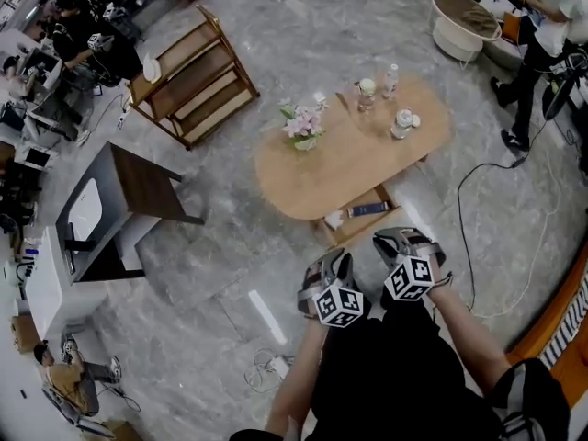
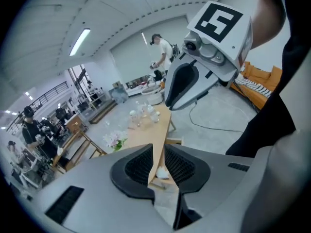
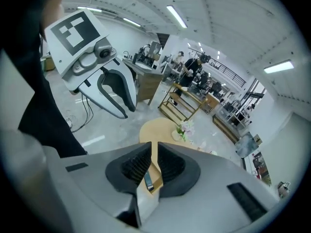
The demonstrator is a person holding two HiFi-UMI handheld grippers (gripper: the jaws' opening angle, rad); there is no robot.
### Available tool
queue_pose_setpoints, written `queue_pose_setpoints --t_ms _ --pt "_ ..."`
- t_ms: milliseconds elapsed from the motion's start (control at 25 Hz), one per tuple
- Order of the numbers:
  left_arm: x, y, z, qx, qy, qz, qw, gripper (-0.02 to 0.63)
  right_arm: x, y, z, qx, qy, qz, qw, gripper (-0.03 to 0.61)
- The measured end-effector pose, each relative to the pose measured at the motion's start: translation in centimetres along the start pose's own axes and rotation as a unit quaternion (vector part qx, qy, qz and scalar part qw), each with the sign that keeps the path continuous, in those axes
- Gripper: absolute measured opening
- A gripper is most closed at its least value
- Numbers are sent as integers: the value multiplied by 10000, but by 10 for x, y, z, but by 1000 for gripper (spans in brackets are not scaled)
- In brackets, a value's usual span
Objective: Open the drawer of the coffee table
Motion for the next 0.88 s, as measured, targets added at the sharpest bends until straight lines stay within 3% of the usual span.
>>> queue_pose_setpoints --t_ms 200,360,560,880 --pt "15 -27 37 -637 -266 155 9975 52 -14 -41 23 -414 561 -267 9972 35" --pt "18 -46 55 -915 -328 183 9951 38 -22 -56 44 -562 777 -299 9949 25" --pt "13 -55 76 -1197 -510 580 9898 23 -24 -64 67 -769 900 -167 9928 15" --pt "-21 -89 86 -1694 -997 1329 9714 14 -44 -46 117 -1305 842 -203 9877 13"
Point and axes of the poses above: the fingertips, and each gripper's own axes: z backward along the fingers, x to its left, y out of its underside, the point moved 4 cm from there along z, backward along the fingers, and after that the axes turned 10 degrees about y, right-handed, at the moved point
